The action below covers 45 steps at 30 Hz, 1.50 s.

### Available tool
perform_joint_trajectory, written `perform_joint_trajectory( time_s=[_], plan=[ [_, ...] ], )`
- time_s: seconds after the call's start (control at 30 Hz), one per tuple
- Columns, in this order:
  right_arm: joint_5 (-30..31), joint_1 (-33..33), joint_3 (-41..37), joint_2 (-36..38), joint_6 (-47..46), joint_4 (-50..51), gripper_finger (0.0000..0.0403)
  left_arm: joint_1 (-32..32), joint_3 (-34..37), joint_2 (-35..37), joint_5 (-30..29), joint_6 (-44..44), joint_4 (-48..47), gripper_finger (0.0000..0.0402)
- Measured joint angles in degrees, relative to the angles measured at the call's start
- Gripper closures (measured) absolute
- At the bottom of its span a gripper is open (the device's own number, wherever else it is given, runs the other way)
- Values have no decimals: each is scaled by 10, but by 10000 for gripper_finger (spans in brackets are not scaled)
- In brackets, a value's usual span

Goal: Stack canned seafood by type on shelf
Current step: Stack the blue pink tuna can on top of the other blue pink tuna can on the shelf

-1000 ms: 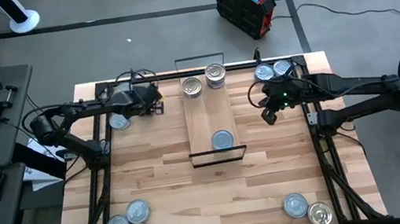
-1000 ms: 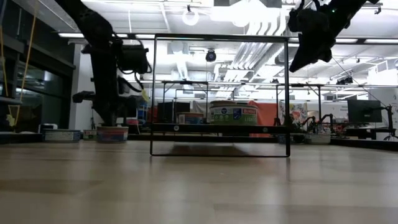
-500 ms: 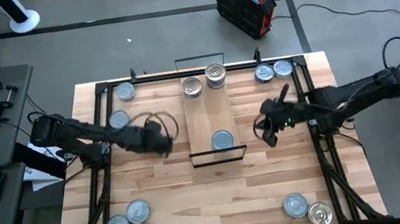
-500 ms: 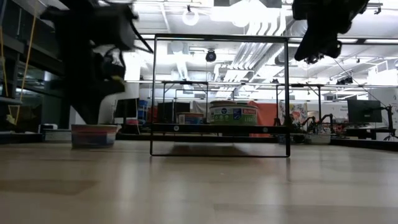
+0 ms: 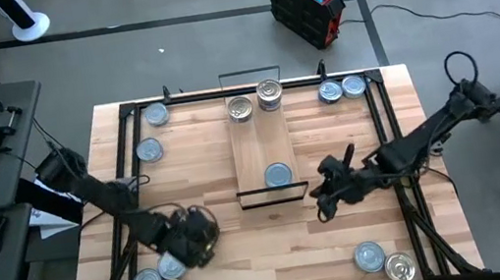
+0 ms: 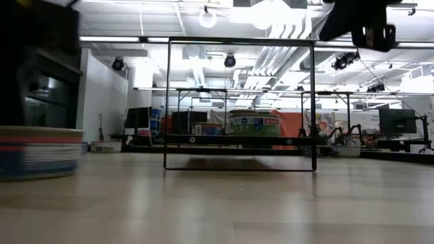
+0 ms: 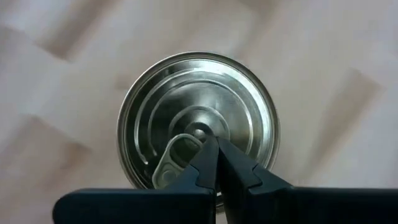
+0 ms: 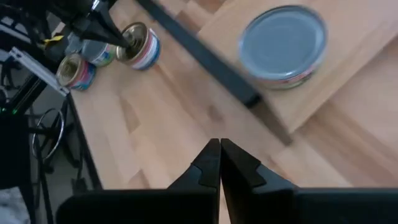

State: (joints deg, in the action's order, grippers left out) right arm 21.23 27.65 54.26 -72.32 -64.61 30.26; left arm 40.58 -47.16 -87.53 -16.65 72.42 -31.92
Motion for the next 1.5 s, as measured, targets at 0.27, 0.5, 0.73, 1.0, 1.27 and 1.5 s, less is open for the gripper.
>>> perform_joint_trajectory(
  time_s=[0.27,0.5,0.73,1.0,1.27,1.5],
  plan=[
    [-4,35,108,-79,16,66,403,32,1,-21,-19,10,89,401],
    [-57,79,169,-144,32,84,403,22,-3,-101,-30,-16,267,401],
    [-76,135,189,-210,31,60,403,-16,-54,-163,-22,-75,341,401],
    [-115,142,189,-283,49,-5,403,-61,-224,-247,-21,-277,250,401],
    [-113,117,189,-319,120,-66,403,-59,-314,-225,-22,-388,134,401],
    [-115,95,188,-351,173,-90,402,18,-253,-214,-53,-326,159,401]
  ],
)
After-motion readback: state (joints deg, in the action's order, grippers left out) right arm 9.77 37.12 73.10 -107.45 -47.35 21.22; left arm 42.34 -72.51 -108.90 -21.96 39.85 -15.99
